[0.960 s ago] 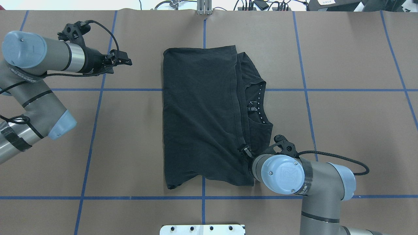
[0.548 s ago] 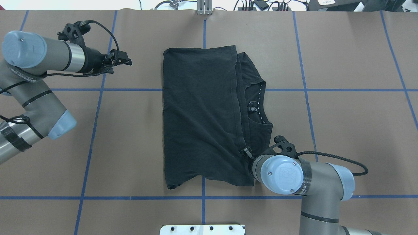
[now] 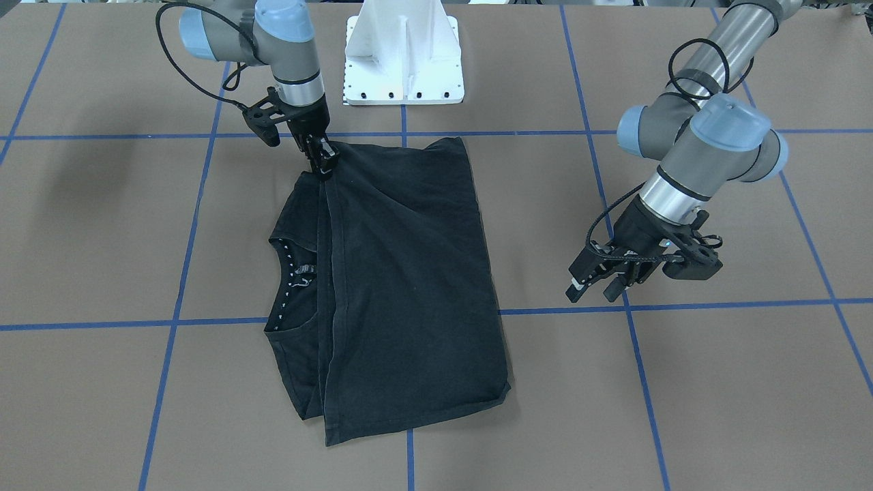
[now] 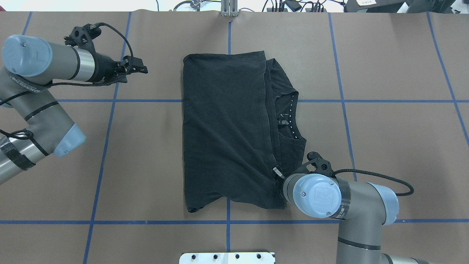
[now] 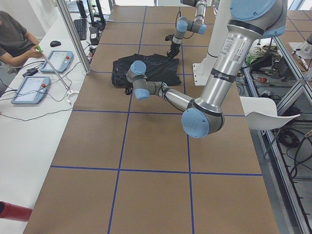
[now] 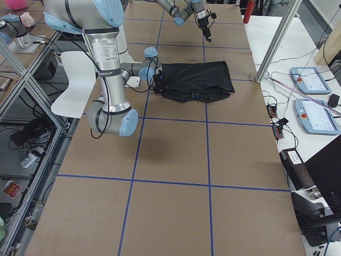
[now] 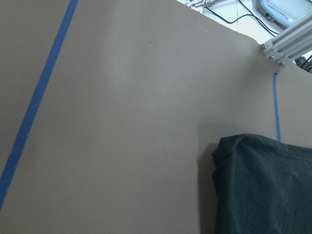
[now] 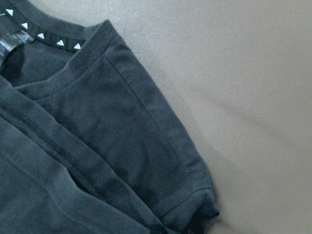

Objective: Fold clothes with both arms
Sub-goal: 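Grasp the shirt's near corner by the collar with the right gripper, then move the left gripper to the shirt's other near corner and grasp it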

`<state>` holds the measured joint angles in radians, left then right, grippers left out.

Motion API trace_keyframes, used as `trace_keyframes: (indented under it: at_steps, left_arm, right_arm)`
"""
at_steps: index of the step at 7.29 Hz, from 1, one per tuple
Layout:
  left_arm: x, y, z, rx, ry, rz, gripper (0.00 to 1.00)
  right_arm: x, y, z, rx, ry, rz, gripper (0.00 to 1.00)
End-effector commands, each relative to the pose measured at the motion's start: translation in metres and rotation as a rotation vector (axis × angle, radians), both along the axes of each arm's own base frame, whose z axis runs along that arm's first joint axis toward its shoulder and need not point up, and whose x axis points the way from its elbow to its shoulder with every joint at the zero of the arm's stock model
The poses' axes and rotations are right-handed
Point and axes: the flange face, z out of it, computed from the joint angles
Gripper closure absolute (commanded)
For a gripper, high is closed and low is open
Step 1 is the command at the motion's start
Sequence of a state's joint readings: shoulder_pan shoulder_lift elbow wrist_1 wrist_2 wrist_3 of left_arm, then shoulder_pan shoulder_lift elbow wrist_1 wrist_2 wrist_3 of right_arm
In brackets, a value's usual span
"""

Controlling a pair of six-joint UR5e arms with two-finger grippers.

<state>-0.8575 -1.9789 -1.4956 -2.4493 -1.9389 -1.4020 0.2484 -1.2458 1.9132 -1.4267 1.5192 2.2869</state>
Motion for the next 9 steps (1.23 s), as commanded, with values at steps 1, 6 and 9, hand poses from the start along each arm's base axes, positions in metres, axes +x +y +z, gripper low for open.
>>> trace_keyframes:
  at_steps: [1,6,9]
  left_arm:
    - [0.0,0.0,0.0,-0.001,0.001,-0.001,0.13]
    - [-0.013,0.047,-0.041,-0.154,0.197,-0.102,0.13]
    - [0.079,0.185,-0.07,-0.363,0.388,-0.187,0.13]
  right_arm:
    - [0.004,-0.002,-0.007,0.0,-0.011,0.001,1.0]
    - [0.03,0.002,-0.026,-0.025,-0.016,-0.015,1.0]
    - [0.033,0.003,-0.03,-0.022,-0.025,-0.015,1.0]
